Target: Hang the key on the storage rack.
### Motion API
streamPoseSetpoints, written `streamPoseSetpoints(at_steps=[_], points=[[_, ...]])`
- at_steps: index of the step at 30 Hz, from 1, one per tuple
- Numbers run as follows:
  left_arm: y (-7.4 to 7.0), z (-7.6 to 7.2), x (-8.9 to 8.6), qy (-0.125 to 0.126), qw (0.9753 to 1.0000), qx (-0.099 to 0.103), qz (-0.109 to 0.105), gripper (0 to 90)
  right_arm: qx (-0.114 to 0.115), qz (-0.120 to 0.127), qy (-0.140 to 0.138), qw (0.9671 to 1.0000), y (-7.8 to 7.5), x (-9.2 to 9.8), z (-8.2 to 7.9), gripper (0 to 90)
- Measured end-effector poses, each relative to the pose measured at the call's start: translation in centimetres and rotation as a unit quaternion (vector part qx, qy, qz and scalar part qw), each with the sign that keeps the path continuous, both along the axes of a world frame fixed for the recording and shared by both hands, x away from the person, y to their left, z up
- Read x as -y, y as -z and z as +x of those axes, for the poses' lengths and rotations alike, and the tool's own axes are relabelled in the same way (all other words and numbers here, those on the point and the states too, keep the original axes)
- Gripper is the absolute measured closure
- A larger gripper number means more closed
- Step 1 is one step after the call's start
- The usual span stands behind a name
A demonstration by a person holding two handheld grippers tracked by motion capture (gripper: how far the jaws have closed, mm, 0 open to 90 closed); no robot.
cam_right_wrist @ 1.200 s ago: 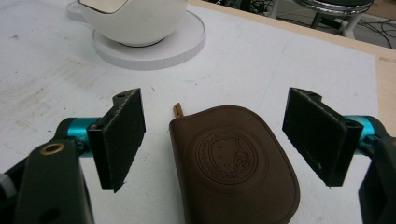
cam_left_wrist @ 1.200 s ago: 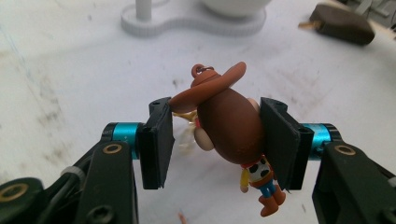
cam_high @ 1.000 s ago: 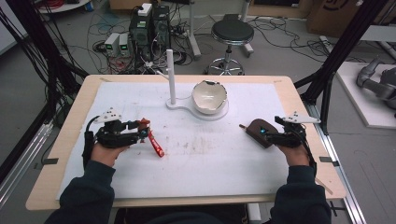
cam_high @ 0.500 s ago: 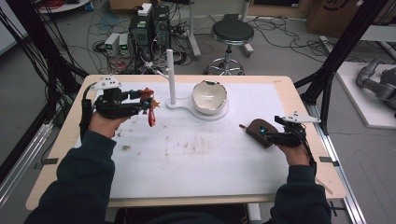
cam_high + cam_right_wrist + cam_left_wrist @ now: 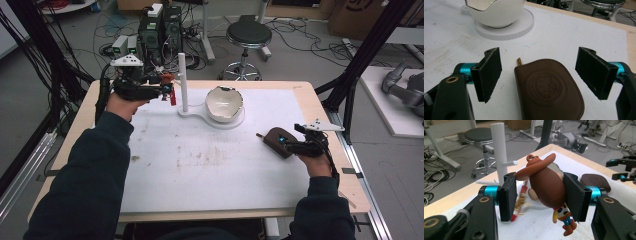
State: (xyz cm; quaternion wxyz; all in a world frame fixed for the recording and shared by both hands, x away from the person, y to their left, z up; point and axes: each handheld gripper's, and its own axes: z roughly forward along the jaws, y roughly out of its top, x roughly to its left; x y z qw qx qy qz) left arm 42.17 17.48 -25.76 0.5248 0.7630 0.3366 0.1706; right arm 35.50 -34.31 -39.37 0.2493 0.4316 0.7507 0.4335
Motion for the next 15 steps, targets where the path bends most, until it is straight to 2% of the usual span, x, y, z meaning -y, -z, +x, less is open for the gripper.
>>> streamPoseSetpoints(at_steps=[10, 15], points=[[-0.2, 2.8, 1.6, -0.008, 0.9998, -0.012, 0.011, 46.3, -0.001, 0.002, -0.003, 1.0, 0.1, 0.0, 0.2, 21.5], [-0.1, 3.9, 1.9, -0.013, 0.9998, -0.014, 0.002, 46.3, -0.002, 0.003, -0.004, 1.0, 0.1, 0.0, 0.3, 21.4]])
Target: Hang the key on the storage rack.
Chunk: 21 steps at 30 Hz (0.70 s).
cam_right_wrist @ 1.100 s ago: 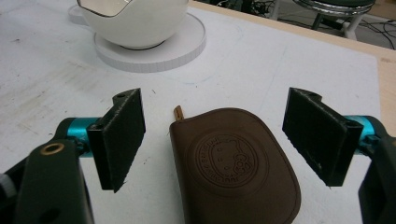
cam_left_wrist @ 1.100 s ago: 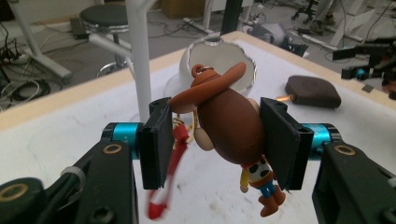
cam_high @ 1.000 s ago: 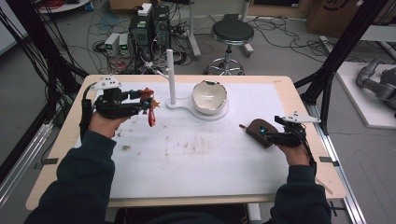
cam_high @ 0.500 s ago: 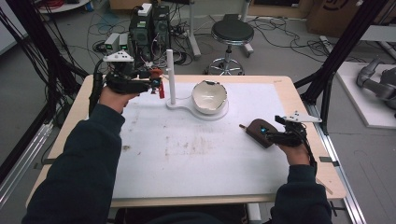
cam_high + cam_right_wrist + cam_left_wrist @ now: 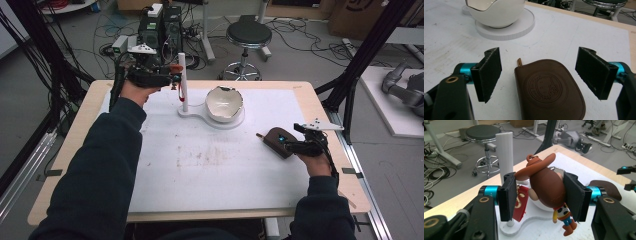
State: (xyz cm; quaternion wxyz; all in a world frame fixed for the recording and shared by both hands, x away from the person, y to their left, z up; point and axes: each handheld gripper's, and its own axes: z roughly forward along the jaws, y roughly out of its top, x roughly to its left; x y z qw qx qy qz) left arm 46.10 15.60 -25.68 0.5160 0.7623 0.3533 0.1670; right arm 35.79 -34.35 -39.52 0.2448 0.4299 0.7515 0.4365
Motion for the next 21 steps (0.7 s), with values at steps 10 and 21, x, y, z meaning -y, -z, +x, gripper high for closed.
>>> streamPoseSetpoints(at_steps=[10, 21], points=[[0.4, 0.9, -0.2, -0.009, 0.9997, -0.003, -0.021, 46.3, -0.002, 0.0, -0.001, 1.0, 0.1, 0.0, 0.0, 21.4], [1.0, 1.5, -0.9, -0.031, 0.9992, -0.009, -0.024, 46.2, -0.002, -0.001, -0.003, 1.0, 0.0, -0.1, 0.0, 21.4]])
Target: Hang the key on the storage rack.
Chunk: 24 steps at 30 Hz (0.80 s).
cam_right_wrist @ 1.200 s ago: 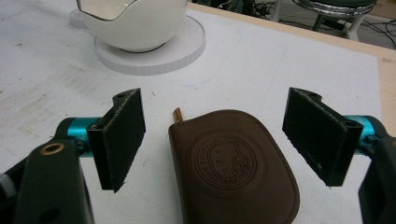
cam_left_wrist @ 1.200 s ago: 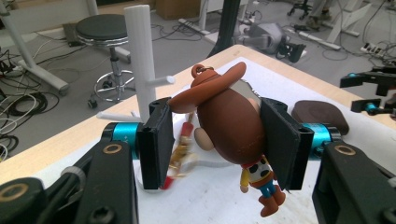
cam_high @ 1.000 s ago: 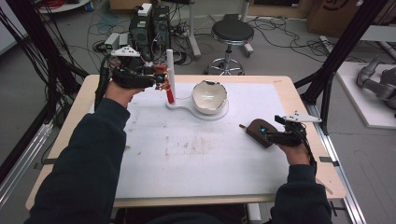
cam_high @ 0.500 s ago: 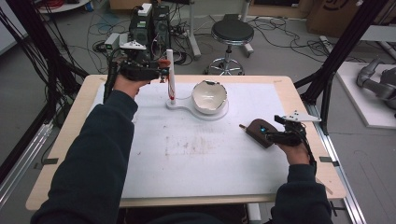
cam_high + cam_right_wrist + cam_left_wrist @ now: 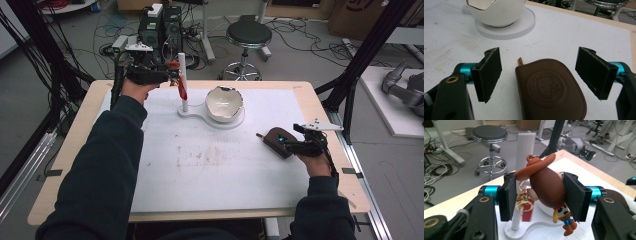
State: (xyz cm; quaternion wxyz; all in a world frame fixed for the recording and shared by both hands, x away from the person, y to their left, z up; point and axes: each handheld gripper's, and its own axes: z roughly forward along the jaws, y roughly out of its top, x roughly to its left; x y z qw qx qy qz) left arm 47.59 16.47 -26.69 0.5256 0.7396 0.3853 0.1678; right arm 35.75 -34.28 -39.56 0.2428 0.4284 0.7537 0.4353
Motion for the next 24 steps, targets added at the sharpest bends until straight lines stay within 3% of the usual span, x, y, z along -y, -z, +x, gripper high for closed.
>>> streamPoseSetpoints(at_steps=[5, 15, 18, 24], points=[[1.5, 0.0, -0.7, -0.015, 0.9998, -0.01, 0.0, 46.1, 0.0, -0.001, -0.002, 1.0, 0.0, 0.0, 0.0, 21.4], [5.4, -1.7, -2.8, -0.021, 0.9995, -0.021, 0.001, 46.2, 0.003, -0.002, -0.001, 1.0, 0.0, -0.1, -0.1, 21.4], [6.5, -2.5, -3.3, -0.023, 0.9996, -0.018, -0.004, 50.5, 0.004, -0.003, 0.0, 1.0, 0.0, -0.1, -0.1, 21.4], [8.6, -4.7, -4.9, -0.03, 0.9993, -0.01, -0.018, 43.8, 0.004, -0.005, -0.001, 1.0, 0.1, -0.2, -0.1, 21.4]])
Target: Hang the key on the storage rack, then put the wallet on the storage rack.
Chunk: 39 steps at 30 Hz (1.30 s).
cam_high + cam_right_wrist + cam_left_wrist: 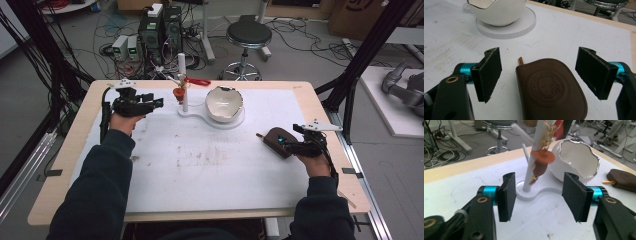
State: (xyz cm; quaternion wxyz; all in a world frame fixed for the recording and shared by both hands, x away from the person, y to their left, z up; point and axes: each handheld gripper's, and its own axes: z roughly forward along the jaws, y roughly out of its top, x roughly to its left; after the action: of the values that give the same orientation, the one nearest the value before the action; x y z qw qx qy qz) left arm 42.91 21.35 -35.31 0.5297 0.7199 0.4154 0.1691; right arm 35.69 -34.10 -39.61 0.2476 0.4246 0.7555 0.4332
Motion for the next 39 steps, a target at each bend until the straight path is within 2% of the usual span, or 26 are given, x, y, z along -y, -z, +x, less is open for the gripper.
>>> streamPoseSetpoints(at_steps=[3, 6, 8, 10, 13, 18, 22, 24, 27, 32, 36, 39], points=[[1.0, -1.5, -0.7, 0.005, 0.9995, 0.031, 0.003, 34.2, -0.002, 0.0, 0.0, 1.0, 0.0, 0.0, 0.0, 21.4], [1.5, -3.0, -1.7, -0.015, 0.9984, 0.054, -0.002, 21.3, -0.003, 0.003, 0.001, 1.0, 0.0, 0.0, 0.1, 21.4], [1.9, -4.0, -2.4, -0.022, 0.9971, 0.072, -0.012, 19.7, -0.004, 0.003, -0.001, 1.0, 0.1, -0.1, 0.2, 21.5], [2.4, -5.0, -2.9, -0.03, 0.996, 0.083, -0.015, 19.6, -0.005, 0.005, -0.002, 1.0, 0.1, -0.1, 0.3, 21.5], [3.4, -6.0, -3.5, -0.04, 0.9952, 0.088, -0.014, 19.6, -0.003, 0.003, -0.002, 1.0, 0.2, -0.2, 0.3, 21.4], [4.7, -6.8, -4.1, -0.045, 0.9959, 0.078, -0.009, 19.6, -0.004, -0.003, -0.001, 1.0, 0.3, -0.3, 0.4, 21.4], [5.0, -7.1, -4.1, -0.048, 0.9962, 0.072, -0.011, 19.9, -0.006, -0.009, -0.002, 0.9999, 0.3, -0.5, 0.2, 21.4], [5.1, -7.3, -3.9, -0.045, 0.9963, 0.072, -0.009, 20.1, -0.004, -0.009, -0.002, 0.9999, 0.3, -0.5, 0.1, 21.4], [5.5, -7.3, -3.6, -0.038, 0.9971, 0.065, 0.006, 20.4, -0.008, -0.007, 0.001, 0.9999, 0.5, -0.4, 0.1, 21.4], [5.8, -7.3, -3.4, -0.03, 0.998, 0.056, 0.006, 20.4, -0.011, -0.008, 0.006, 0.9999, 0.7, -0.1, 0.1, 21.4], [6.1, -7.2, -3.3, -0.027, 0.9985, 0.047, 0.004, 20.5, -0.023, -0.013, 0.013, 0.9996, 1.2, 0.2, 0.4, 21.4], [6.4, -7.0, -3.2, -0.024, 0.9989, 0.039, 0.001, 20.9, -0.043, -0.015, 0.03, 0.9985, 1.8, 0.7, 0.7, 21.4]])
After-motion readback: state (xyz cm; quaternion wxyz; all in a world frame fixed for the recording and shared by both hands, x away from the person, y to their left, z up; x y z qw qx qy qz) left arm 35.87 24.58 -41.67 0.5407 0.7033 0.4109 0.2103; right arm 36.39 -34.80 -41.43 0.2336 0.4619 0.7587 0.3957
